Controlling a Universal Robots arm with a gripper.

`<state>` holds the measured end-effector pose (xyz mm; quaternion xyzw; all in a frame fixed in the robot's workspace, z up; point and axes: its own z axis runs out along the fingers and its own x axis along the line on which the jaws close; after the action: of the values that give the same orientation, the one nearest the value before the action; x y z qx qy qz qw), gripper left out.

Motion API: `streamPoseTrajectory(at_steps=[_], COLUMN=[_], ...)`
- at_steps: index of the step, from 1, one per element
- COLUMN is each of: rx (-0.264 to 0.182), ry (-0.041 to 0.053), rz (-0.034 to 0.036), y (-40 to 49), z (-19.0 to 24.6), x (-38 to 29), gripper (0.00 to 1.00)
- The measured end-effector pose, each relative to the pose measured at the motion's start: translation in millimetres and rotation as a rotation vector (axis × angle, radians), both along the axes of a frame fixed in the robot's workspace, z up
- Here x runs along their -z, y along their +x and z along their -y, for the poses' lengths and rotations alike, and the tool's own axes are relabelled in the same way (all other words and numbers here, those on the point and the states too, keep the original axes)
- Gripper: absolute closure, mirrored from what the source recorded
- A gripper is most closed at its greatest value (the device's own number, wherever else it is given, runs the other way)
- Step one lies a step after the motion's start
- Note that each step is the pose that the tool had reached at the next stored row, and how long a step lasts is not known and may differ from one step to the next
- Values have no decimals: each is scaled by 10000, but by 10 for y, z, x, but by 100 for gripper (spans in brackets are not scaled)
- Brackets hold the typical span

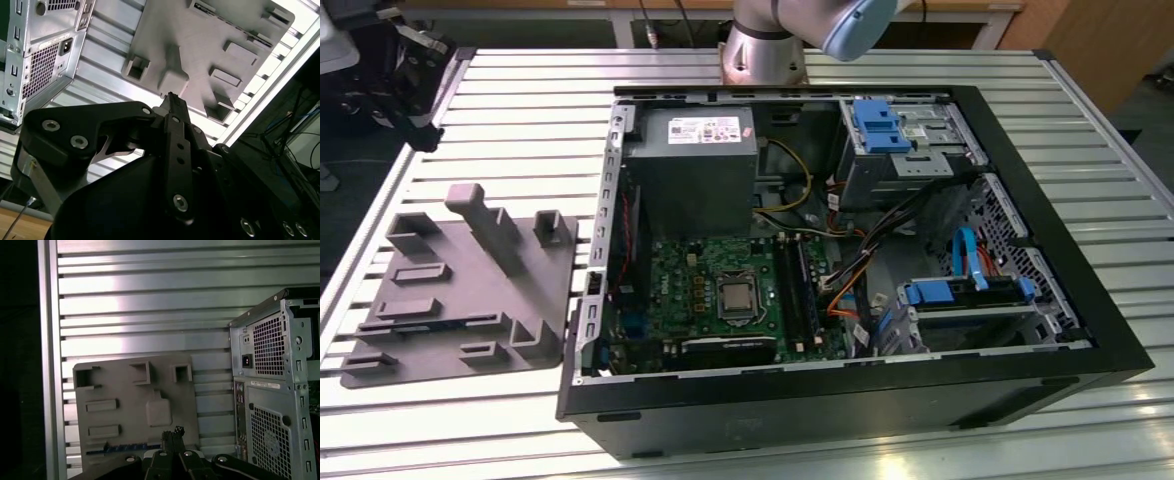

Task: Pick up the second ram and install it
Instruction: 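Reach for the second ram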

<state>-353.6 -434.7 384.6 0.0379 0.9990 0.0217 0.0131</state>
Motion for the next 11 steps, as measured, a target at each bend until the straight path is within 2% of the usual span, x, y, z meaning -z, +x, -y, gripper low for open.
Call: streamPoseTrajectory(at_steps=[11], rx=[0], ry=[-1], rz=[-1], y=[-37], z=[45], x=[18], gripper=[89])
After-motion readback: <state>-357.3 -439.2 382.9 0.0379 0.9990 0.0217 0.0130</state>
